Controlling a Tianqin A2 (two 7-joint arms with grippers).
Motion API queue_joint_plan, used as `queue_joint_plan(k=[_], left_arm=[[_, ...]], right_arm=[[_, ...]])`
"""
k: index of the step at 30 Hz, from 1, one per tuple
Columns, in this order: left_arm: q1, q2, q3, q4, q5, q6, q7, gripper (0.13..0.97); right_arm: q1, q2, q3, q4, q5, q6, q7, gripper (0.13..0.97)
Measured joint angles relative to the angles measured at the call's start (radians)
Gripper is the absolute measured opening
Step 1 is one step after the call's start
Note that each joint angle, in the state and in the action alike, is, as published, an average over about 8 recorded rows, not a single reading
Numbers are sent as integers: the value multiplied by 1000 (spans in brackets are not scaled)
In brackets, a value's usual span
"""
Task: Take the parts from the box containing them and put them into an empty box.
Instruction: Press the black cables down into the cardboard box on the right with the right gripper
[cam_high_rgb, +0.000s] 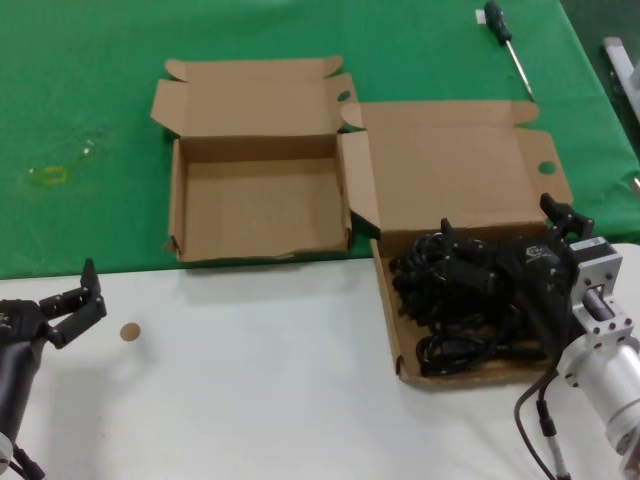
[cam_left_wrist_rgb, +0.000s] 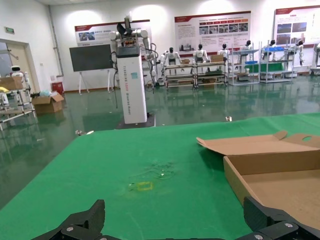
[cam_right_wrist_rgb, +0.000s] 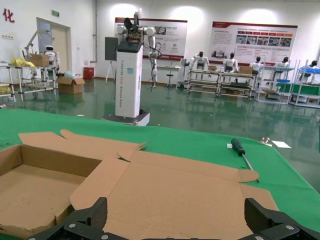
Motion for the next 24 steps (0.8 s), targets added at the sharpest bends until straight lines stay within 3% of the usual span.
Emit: queue_joint_plan(k=[24], left_arm=[[0,0,0,0,0,0,0,966]], right_arm=[[0,0,0,0,0,0,0,966]])
